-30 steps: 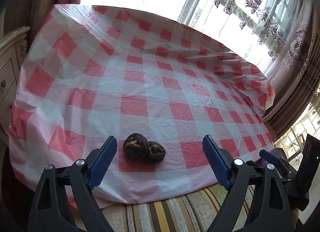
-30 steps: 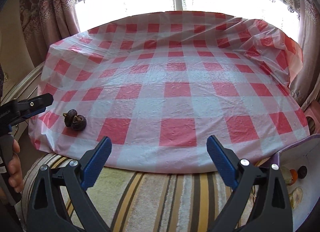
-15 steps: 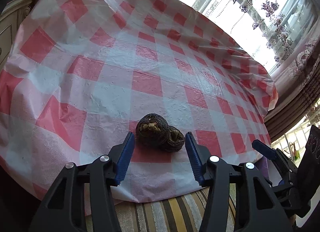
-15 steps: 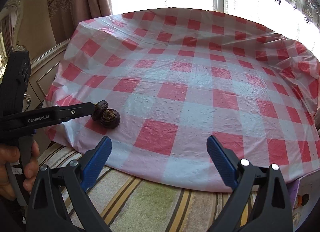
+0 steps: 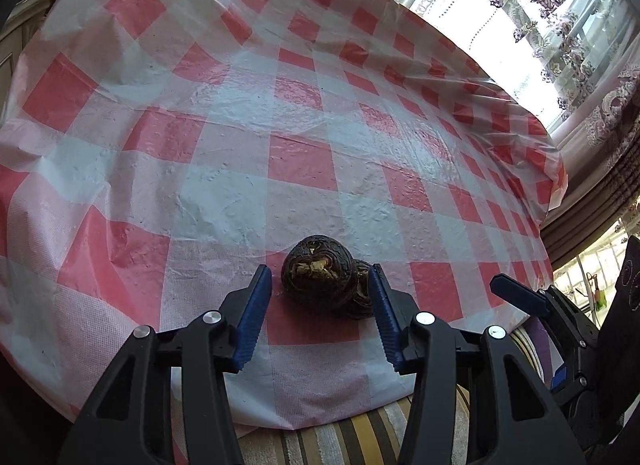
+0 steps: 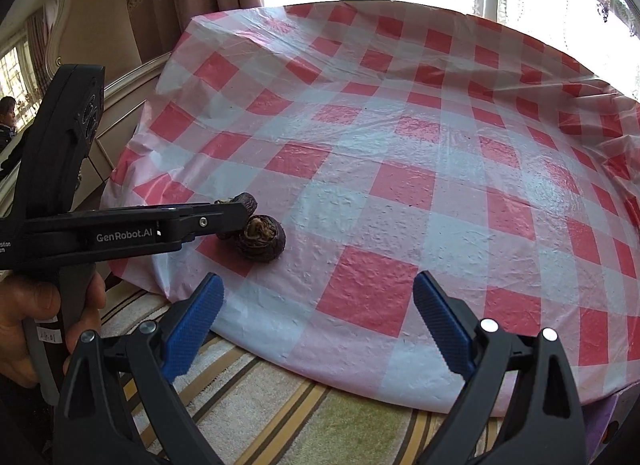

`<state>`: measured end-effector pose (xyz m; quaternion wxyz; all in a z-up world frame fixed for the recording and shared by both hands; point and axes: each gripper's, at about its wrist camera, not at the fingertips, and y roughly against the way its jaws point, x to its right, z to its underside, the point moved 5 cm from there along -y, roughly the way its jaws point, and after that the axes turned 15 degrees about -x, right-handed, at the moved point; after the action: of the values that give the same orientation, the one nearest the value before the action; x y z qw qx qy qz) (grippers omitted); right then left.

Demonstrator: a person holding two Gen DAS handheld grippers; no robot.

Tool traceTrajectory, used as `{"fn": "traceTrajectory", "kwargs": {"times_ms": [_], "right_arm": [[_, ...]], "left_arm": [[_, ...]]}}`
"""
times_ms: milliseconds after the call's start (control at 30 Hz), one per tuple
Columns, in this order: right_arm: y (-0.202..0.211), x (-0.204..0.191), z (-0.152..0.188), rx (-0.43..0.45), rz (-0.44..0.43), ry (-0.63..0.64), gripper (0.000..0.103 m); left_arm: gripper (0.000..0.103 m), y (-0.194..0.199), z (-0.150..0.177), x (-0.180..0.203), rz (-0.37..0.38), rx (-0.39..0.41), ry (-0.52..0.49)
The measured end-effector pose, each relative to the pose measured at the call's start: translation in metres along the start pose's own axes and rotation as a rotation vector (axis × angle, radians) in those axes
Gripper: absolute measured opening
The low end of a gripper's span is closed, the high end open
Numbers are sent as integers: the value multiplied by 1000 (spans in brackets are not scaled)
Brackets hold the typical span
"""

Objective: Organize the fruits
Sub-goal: 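Grasp a dark dried fruit with the left tool while the right tool grasps another, then lift both dark fruits and carry them over the white box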

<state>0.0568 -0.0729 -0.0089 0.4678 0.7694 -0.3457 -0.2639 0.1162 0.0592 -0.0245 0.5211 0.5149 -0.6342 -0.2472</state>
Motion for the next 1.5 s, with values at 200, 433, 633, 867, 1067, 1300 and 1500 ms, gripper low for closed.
{"fn": "traceTrajectory", "kwargs": {"times_ms": [200, 433, 633, 867, 1067, 1300, 1500], "right_arm": [[-6, -1, -4, -14, -20, 6, 96], [-12, -9, -10, -27, -24, 38, 96], [-21, -14, -18, -44, -32, 52, 96], [-33, -23, -27, -64, -34, 76, 88], [-44, -31, -35, -86, -32, 96, 76], [-55, -39, -40, -112, -28, 127, 65], [-60, -47, -38, -129, -8, 165, 43]], "left_arm": [[47, -5, -3, -2, 29, -42, -18], [45, -10, -7, -6, 102, -64, -6], [38, -6, -10, -13, 127, -34, 29], [38, 3, -12, -21, 70, 22, 44], [38, 14, -14, -25, -15, 80, 31], [38, 16, -14, -24, -65, 98, 16], [38, 18, -12, -25, -73, 106, 20]]}}
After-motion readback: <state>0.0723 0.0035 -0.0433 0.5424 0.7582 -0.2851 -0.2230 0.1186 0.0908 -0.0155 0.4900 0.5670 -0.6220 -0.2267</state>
